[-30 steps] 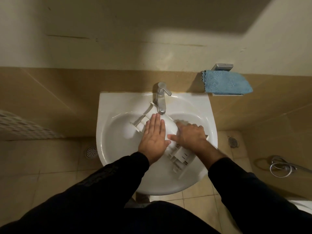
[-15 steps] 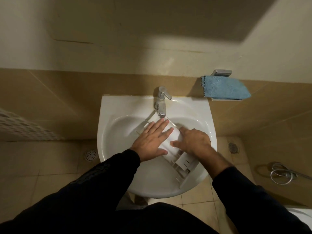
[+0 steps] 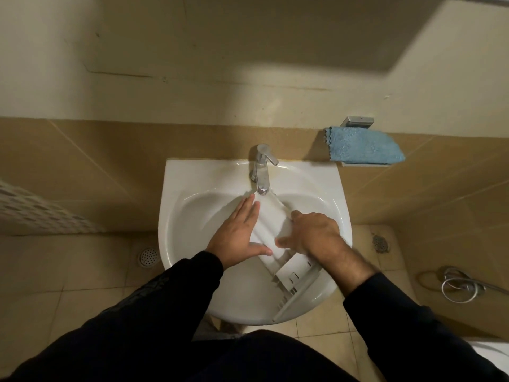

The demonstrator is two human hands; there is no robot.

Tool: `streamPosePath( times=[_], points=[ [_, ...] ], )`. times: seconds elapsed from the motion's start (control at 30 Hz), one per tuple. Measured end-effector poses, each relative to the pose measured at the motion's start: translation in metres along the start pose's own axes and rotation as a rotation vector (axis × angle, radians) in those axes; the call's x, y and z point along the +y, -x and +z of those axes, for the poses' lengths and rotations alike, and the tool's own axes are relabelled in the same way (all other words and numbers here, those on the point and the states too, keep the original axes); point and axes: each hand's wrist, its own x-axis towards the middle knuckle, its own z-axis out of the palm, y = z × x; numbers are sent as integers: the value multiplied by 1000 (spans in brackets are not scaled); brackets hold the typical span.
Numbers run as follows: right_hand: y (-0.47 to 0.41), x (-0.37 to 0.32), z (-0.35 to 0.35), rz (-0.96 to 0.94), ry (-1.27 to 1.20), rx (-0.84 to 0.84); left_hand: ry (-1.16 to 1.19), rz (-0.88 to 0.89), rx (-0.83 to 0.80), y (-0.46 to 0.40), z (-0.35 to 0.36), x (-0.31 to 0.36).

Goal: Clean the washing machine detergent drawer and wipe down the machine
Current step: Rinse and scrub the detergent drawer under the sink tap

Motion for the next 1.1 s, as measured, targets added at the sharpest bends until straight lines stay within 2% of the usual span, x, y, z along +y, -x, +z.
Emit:
streamPosePath(
  times=[0.23,0.33,0.5,0.57,0.77,0.9,1.0,1.03,1.07,1.1],
  points=[
    [8,10,16,67,-188,-80,0,95,-127,-3,-8,-2],
    [11,13,33,64,-321,-20,-52,80,-75,-8,-8,0],
    [14,20,45,58,-467,-11,-130,5,77,-5,-7,6],
    [18,26,51,58,-525,-1,-85,-30,101,-1,-8,5],
    [6,12,60,51,-593,42,31,-82,44,0,-15,3],
    [-17,-10,75,154,-653,31,32,-143,-74,-10,-16,1],
    [-33,-22,72,227,-648,-12,123,-205,-159,-13,-11,0],
    [-35,-26,67,249,-620,6,135,-211,-154,-13,-10,0],
    [-36,-30,64,253,-547,95,139,-217,-138,-12,-8,0],
    [-37,-33,63,208,-431,267,145,-229,-123,-12,-5,-3]
  ],
)
